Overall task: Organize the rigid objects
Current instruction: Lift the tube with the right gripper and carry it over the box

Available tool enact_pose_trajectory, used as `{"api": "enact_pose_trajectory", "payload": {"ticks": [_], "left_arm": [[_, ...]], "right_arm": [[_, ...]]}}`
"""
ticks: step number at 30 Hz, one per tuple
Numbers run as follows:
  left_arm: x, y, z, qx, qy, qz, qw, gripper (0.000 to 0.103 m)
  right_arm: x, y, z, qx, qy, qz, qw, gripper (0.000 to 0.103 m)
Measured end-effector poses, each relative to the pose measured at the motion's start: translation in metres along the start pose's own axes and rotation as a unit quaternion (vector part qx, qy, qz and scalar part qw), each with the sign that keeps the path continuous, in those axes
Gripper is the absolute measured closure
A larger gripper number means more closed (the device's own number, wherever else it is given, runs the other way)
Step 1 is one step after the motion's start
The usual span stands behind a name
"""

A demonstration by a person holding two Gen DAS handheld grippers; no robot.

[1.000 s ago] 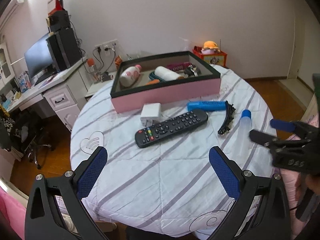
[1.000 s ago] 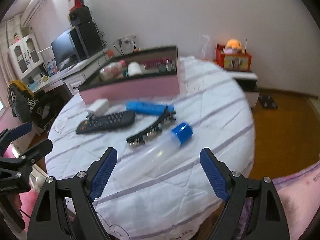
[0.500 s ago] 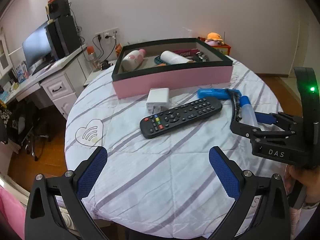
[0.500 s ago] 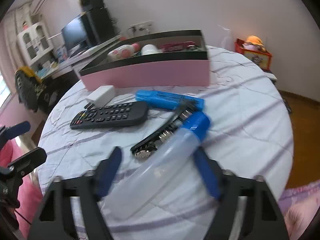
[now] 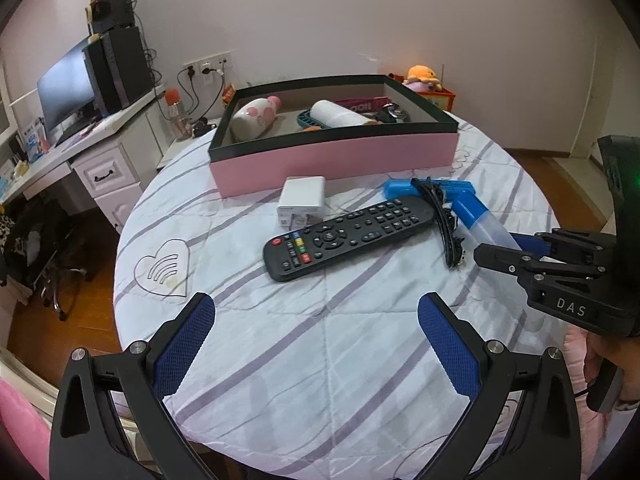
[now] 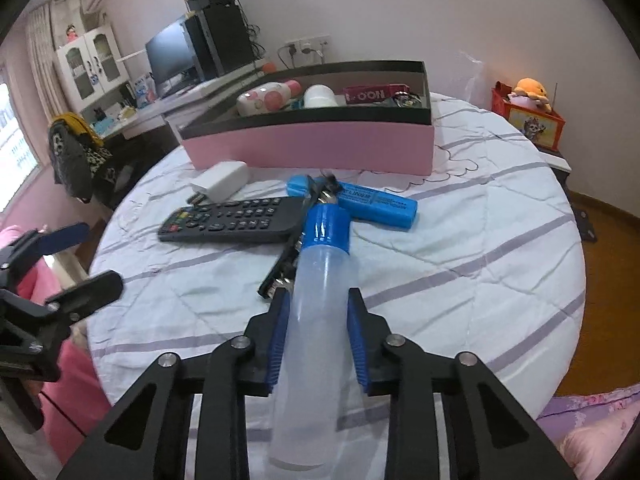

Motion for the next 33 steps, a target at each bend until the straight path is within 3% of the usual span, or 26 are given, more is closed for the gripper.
{"api": "enact_pose_trajectory", "payload": {"ticks": [18,33], "left_arm": [[-0.022,0.022,0.009,0.009,0.004,0.033,0.9994,0.000],[-0.041,0.075,-0.009,0.005,0.015,0.084,0.9964,0.000]], "right_arm": [[-0.027,0.030,-0.025,-0.025,0.030,0.049,0.998,0.076],[-0.039,0.087,-0.051,-0.081,0.037,0.085,0.992,0.076]]}}
Point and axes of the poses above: each gripper's, at about its wrist camera, not at the fingertips, and x roughly the way its jaws point, z to its right, y to its top, the point moved 9 cm from there along x, roughly the way its jaws point
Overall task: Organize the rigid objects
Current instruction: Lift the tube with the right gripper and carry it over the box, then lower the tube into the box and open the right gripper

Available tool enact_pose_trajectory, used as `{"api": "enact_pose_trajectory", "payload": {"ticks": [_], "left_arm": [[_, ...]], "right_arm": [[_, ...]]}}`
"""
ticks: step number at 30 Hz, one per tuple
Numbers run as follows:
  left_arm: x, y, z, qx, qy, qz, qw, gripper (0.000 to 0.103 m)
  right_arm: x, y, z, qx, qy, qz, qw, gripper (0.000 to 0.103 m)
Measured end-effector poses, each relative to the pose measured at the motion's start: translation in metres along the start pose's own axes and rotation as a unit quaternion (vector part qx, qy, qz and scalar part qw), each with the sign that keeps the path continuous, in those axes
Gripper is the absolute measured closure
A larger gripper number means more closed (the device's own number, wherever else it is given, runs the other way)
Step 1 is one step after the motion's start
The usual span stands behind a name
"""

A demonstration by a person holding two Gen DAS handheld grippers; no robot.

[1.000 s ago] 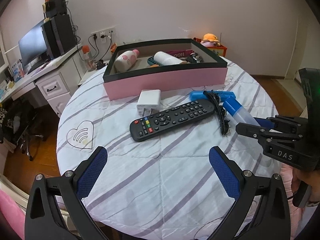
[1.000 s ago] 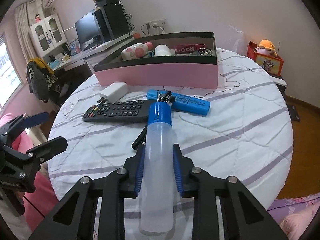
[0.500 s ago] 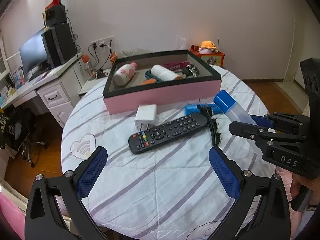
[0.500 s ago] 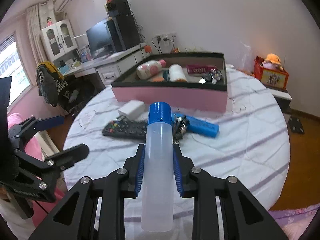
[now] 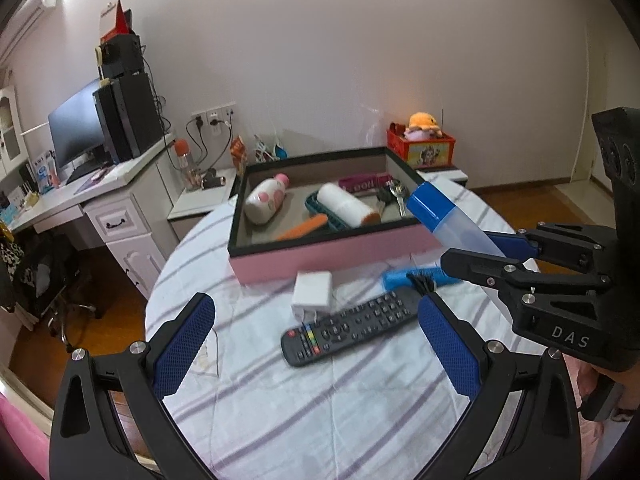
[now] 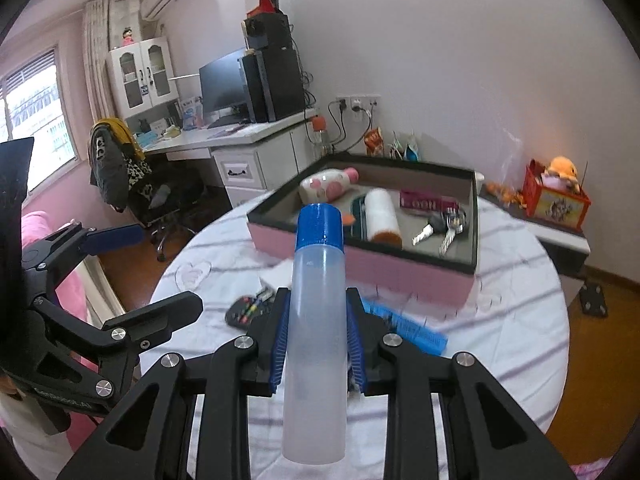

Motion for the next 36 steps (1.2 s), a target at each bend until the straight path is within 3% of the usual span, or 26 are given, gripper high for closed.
{"api": "enact_pose_trajectory", "payload": {"ticks": [9,17,27,31,34,36], "left_arm": [[0.026,0.034,-0.022,-0.016,0.010,0.009,0.9998,0.000],[0.072,0.053,-0.043,-0.027,0.020,-0.009,0.9994,0.000],[0.121,0.040,-0.060,-0.030,0.024,-0.047,0.9982,0.000],[0.127,0.035,-0.062,-0.035,0.018,-0.053,0.9978,0.000],[0.125,0.034,-0.064,-0.036,0.017,-0.052,0.9978,0.000],[0.122,0.035,-0.065,-0.038,0.019,-0.050,0.9979,0.000]], "right_arm": [[0.025,0.047,0.019,-0.020,-0.011,0.007,1.000,0.076],[0.085,0.080,0.029,-0.033,0.004,-0.019,0.999,0.076],[0.172,0.079,0.021,-0.030,0.033,-0.085,0.995,0.076],[0.188,0.075,0.019,-0.024,0.030,-0.096,0.995,0.075],[0.188,0.076,0.020,-0.016,0.022,-0.088,0.996,0.064],[0.182,0.080,0.022,-0.014,0.021,-0.080,0.996,0.041]]}}
Point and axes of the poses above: each gripper's, at about its wrist camera, not at the fingertips, and x roughly the way its jaws point, z to its right, y to its top, the point moved 9 cm from there along x, roughly the way its jaws point
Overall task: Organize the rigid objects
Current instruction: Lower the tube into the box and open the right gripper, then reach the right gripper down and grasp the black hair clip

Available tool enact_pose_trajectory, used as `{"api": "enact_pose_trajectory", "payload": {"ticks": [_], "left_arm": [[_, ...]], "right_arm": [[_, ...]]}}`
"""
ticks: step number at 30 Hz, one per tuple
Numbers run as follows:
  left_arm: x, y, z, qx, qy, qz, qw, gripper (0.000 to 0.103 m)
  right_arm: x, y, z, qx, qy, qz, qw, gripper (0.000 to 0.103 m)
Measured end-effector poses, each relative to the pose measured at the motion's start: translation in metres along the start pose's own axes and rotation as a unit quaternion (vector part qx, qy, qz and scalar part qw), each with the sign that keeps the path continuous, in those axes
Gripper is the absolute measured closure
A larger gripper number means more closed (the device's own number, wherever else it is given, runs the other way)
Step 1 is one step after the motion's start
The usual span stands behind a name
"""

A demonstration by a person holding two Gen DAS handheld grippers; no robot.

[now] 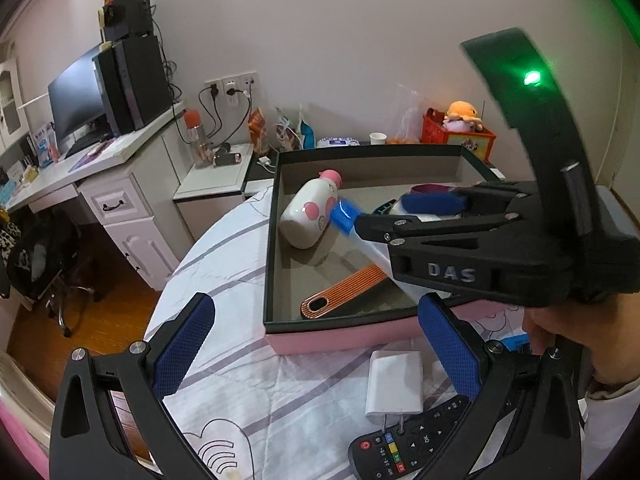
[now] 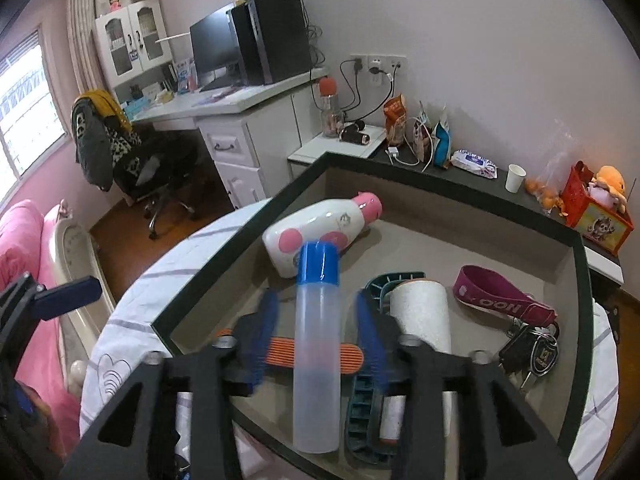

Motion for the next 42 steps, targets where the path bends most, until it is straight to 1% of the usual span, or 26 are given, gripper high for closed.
{"api": "enact_pose_trajectory", "payload": {"ticks": [1,4,5,6,10,13,14,15,16,20,25,28,36,42], "left_arm": [[-0.003,-0.001,-0.001,-0.001,0.000,0.001,1.0000,0.000],[-0.015,-0.004,-0.002,-0.003,0.001,0.007,1.0000,0.000],[-0.019,-0.004,-0.001,-0.002,0.001,0.009,1.0000,0.000],[-0.024,-0.005,-0.001,-0.002,0.001,0.011,0.9999,0.000],[-0.053,-0.010,0.004,-0.004,0.001,0.029,0.9996,0.000],[-0.075,-0.015,0.009,-0.005,0.001,0.039,0.9992,0.000],[-0.083,-0.017,0.011,-0.004,0.001,0.043,0.9991,0.000],[-0.088,-0.019,0.012,-0.003,0.002,0.045,0.9990,0.000],[-0.097,-0.022,0.015,-0.001,0.003,0.050,0.9987,0.000],[-0.126,-0.032,0.029,0.004,0.000,0.061,0.9981,0.000],[-0.156,-0.045,0.043,0.011,0.001,0.075,0.9971,0.000],[-0.170,-0.050,0.049,0.016,-0.001,0.079,0.9968,0.000],[-0.195,-0.066,0.063,0.029,-0.007,0.085,0.9960,0.000],[-0.208,-0.069,0.067,0.035,-0.013,0.093,0.9950,0.000]], "right_arm": [[-0.006,0.001,0.001,0.002,-0.004,0.010,1.000,0.037],[-0.027,0.004,0.000,0.009,-0.006,0.024,1.000,0.033],[-0.036,0.004,-0.001,0.012,-0.010,0.030,0.999,0.024],[-0.043,0.005,-0.001,0.012,-0.017,0.034,0.999,0.020],[-0.090,0.000,0.000,0.017,-0.041,0.071,0.997,0.019],[-0.122,-0.010,0.000,0.027,-0.058,0.093,0.994,0.015],[-0.134,-0.017,0.001,0.033,-0.065,0.101,0.992,0.012],[-0.145,-0.023,0.001,0.036,-0.070,0.108,0.991,0.002],[-0.152,-0.028,0.001,0.039,-0.072,0.112,0.990,0.000],[-0.187,-0.059,-0.004,0.051,-0.079,0.124,0.988,0.000],[-0.218,-0.080,-0.006,0.061,-0.102,0.135,0.984,0.000],[-0.229,-0.095,-0.010,0.069,-0.106,0.133,0.983,0.000],[-0.239,-0.125,-0.017,0.079,-0.105,0.120,0.984,0.000],[-0.251,-0.131,-0.023,0.078,-0.111,0.127,0.982,0.000]]}}
Point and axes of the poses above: each gripper's, at about its wrist camera, not at the fingertips, and x roughly the way its jaws point, z to its right, y to its top, the point moved 9 cm from there along x, roughly the way its jaws point
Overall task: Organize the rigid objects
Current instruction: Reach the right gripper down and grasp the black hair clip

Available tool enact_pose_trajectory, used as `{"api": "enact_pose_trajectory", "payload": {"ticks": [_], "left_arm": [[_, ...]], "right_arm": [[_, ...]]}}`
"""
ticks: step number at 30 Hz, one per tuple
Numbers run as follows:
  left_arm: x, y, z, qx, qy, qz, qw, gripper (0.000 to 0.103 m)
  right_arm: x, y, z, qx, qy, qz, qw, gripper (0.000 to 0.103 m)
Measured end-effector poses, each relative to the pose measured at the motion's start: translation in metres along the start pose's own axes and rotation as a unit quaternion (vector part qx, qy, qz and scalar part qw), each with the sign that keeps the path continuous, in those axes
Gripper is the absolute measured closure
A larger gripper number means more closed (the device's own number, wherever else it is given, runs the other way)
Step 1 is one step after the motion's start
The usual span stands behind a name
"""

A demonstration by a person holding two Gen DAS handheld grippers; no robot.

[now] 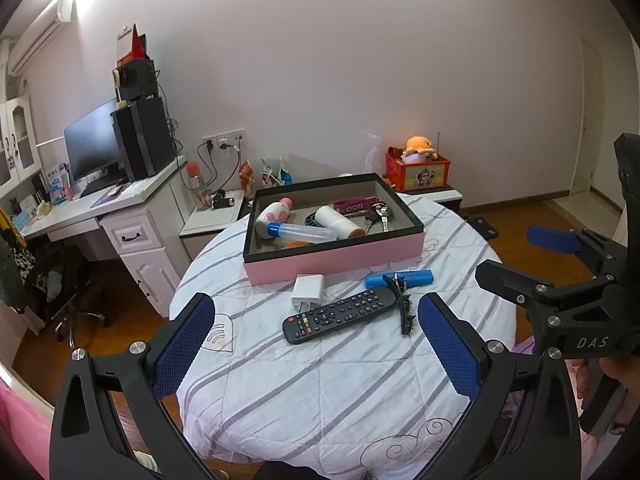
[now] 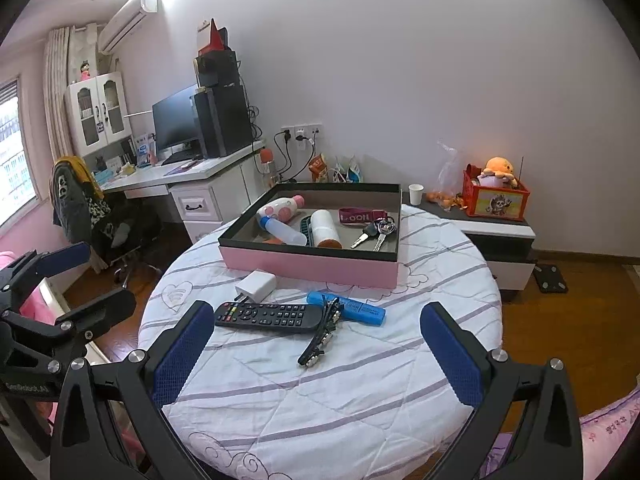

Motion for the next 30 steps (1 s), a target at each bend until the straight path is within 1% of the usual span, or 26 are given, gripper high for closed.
{"api": "enact_pose_trajectory", "payload": {"ticks": [7,14,20,26,30], "left_arm": [[0.001,-0.007,-0.003,0.001,0.002,-0.006,1.0000,0.000],[0.022,-0.023,-0.011,-0.002,0.001,-0.033,0.9995,0.000],[0.058,-0.047,-0.014,0.004,-0.003,-0.076,0.9971,0.000],[0.093,-0.065,-0.019,0.002,-0.014,-0.109,0.9940,0.000],[0.112,-0.074,-0.023,-0.001,-0.012,-0.127,0.9918,0.000]], "right_arm": [[-0.004,-0.003,-0.004,-0.004,0.000,0.002,1.000,0.000],[0.014,-0.019,0.004,0.004,-0.005,-0.023,1.000,0.000],[0.042,-0.039,0.009,0.008,-0.009,-0.058,0.998,0.000],[0.073,-0.058,0.012,0.011,-0.007,-0.096,0.995,0.000],[0.095,-0.069,0.017,0.015,-0.007,-0.118,0.993,0.000]]}}
Point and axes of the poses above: each gripper's, at about its wrist camera, not at the fingertips, and x roughly the way its jaws point, z to its right, y to its top, the point moved 9 cm from there along x, roughly the way its jaws point
